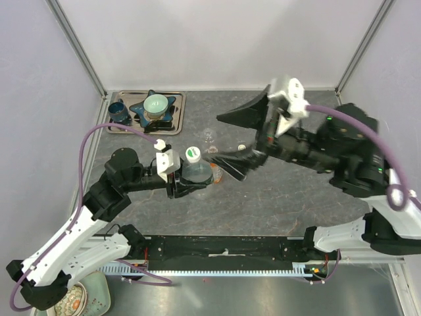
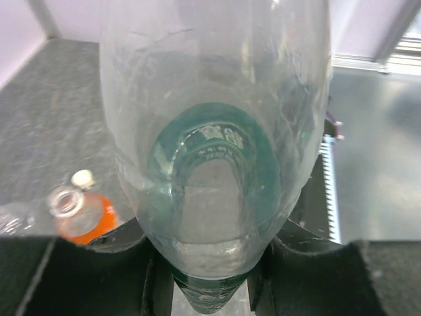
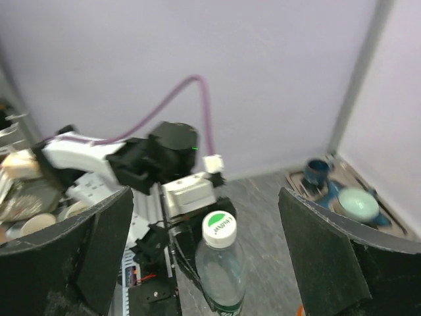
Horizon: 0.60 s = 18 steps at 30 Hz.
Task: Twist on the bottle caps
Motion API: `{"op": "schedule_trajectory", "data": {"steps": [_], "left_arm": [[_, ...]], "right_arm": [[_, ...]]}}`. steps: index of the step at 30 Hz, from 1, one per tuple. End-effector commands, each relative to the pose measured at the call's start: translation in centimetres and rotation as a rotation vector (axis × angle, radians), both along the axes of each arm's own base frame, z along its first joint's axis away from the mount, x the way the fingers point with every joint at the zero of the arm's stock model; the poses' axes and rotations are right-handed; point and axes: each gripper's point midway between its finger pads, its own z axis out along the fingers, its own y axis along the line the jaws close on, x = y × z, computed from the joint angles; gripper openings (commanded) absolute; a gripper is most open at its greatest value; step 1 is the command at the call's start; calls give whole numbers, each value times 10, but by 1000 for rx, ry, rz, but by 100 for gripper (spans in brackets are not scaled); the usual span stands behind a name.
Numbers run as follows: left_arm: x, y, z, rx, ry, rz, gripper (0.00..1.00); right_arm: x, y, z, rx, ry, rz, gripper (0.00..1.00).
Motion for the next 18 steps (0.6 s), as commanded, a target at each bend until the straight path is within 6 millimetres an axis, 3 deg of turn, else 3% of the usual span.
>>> {"op": "schedule_trajectory", "data": {"steps": [1, 3, 7, 13, 18], "left_arm": [[-60, -7, 15, -51, 39, -350, 2], [-70, -6, 15, -51, 53, -413, 2], [-87, -3, 15, -50, 66, -518, 2], [-88, -3, 19, -48, 45, -541, 2], [-84, -5, 18, -41, 30, -527, 2]], "right_arm": [[-54, 0, 2, -37, -193, 314, 98], [-69, -3, -3, -52, -254, 403, 98], [-58, 5, -17, -95, -257, 402, 97], [-39, 21, -29, -122, -177, 470, 87], [-34, 34, -43, -142, -98, 571, 78]]}}
